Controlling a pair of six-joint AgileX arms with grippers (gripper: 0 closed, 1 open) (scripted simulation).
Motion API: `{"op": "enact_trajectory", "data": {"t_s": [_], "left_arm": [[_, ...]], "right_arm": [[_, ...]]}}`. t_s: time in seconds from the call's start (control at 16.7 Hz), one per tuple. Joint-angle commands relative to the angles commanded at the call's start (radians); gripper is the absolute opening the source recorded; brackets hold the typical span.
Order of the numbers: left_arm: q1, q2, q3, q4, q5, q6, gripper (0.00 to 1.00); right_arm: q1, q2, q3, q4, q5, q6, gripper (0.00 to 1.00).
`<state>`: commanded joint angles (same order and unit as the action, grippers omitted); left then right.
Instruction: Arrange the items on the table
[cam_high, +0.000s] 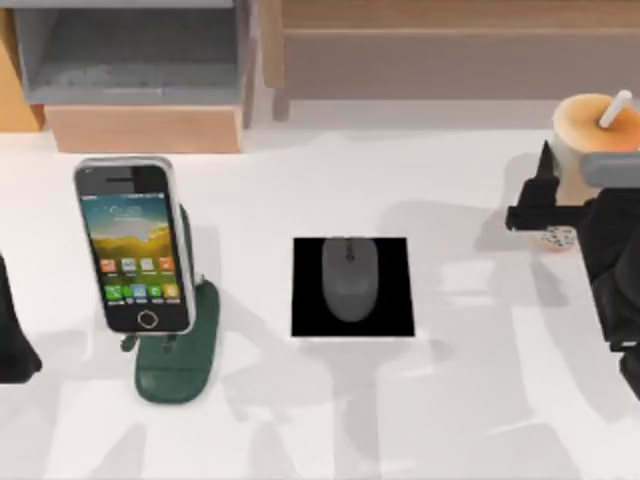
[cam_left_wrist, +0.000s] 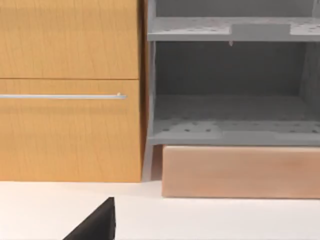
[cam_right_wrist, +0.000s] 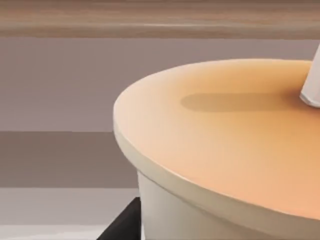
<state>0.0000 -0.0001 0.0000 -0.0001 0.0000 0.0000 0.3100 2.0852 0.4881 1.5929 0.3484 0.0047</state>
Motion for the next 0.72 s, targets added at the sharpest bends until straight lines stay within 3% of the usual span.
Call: {"op": "enact_trajectory", "data": {"t_s": [0.72], "left_arm": [[0.0, 0.0, 0.0, 0.0, 0.0, 0.0, 1.0]], "right_arm": [[-0.029, -0.085, 0.049, -0.03, -0.046, -0.04, 0.0]]}}
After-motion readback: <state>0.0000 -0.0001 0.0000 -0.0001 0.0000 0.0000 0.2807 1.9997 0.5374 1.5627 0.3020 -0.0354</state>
